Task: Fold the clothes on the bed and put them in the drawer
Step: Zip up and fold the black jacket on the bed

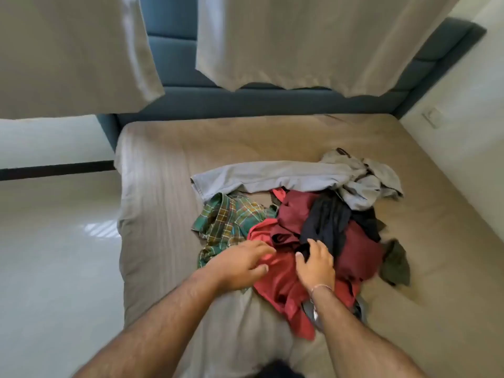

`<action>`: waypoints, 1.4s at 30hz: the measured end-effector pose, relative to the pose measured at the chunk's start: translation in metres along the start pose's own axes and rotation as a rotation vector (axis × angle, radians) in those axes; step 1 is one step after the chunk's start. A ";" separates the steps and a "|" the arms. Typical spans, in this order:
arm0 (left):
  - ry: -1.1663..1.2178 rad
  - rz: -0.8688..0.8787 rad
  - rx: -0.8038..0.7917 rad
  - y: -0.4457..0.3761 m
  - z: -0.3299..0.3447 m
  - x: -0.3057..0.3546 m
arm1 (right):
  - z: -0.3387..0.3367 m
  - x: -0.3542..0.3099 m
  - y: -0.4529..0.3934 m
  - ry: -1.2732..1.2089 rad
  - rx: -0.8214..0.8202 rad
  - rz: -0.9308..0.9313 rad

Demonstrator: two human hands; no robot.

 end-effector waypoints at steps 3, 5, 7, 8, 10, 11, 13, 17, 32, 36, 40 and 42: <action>-0.056 -0.118 0.031 -0.037 0.020 -0.010 | 0.023 0.030 -0.061 -0.238 -0.124 0.156; 0.050 -0.291 0.118 -0.057 0.037 -0.016 | 0.034 0.037 -0.085 -0.323 -0.212 0.160; 0.258 -0.505 0.240 -0.073 0.054 -0.017 | 0.026 0.033 -0.089 -0.428 -0.178 0.087; 0.368 -0.587 0.270 -0.079 0.063 -0.014 | 0.017 0.026 -0.084 -0.484 -0.169 0.022; 0.697 -0.727 0.283 -0.093 0.075 -0.010 | 0.002 0.009 -0.074 -0.701 -0.223 -0.115; 0.922 -0.784 0.253 -0.102 0.082 -0.006 | -0.008 0.003 -0.065 -0.845 -0.277 -0.152; 1.305 -0.826 0.176 -0.113 0.086 0.003 | -0.030 -0.007 -0.044 -1.063 -0.406 -0.168; 1.545 -0.634 -0.009 -0.122 0.091 0.020 | -0.047 -0.006 -0.011 -1.214 -0.663 -0.197; 1.320 -0.199 -0.137 -0.086 -0.017 -0.004 | -0.037 -0.035 -0.060 -1.703 -0.167 0.613; 1.032 -0.151 -0.488 -0.066 -0.035 -0.041 | 0.026 -0.065 -0.102 -1.684 -0.093 0.583; 0.933 -0.562 -0.138 -0.075 -0.041 -0.096 | 0.016 -0.130 -0.049 -1.693 0.003 0.582; 1.076 -0.628 -0.120 -0.079 -0.043 -0.099 | -0.007 -0.176 0.000 -1.673 -0.039 0.549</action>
Point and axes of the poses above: each hand's wrist, its own y-axis away from the middle knuckle, its own z-axis out of the palm, x = y × z, the point moved 4 cm from there along -y, towards the middle knuckle, and after that the axes turned 6 degrees about -y, right-handed, at the moved point
